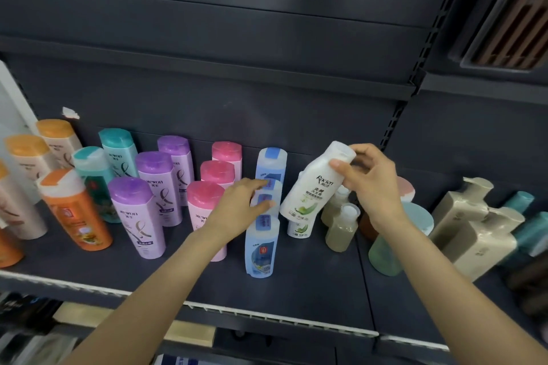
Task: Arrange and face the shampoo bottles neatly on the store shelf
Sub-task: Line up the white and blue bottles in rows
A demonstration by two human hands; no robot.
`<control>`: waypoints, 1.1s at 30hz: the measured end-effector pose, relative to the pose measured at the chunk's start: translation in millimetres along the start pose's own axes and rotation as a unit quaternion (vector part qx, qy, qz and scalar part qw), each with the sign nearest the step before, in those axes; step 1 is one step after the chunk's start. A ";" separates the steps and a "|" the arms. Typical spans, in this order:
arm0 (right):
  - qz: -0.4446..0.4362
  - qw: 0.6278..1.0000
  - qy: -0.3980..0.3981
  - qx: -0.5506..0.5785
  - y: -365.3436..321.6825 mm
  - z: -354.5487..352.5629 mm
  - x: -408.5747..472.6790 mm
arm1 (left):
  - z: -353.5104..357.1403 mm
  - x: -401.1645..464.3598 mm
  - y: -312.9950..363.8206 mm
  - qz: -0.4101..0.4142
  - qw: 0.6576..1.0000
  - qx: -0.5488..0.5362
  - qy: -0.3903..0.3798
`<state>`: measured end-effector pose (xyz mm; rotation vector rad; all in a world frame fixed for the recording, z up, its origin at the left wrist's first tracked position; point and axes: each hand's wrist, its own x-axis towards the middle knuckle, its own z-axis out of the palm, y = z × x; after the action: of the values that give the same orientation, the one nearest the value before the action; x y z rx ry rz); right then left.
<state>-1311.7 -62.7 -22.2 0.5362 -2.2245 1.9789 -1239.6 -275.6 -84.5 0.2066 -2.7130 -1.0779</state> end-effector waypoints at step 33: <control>0.096 0.925 -0.208 -0.302 115.8 23.3 1.4 | 20.9 14.7 -29.6 0.050 0.978 0.134 -0.154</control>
<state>-1348.5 -76.0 -133.6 0.7148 -3.0599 1.1878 -1257.6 -286.3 -117.6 -0.0618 -3.1036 -0.7674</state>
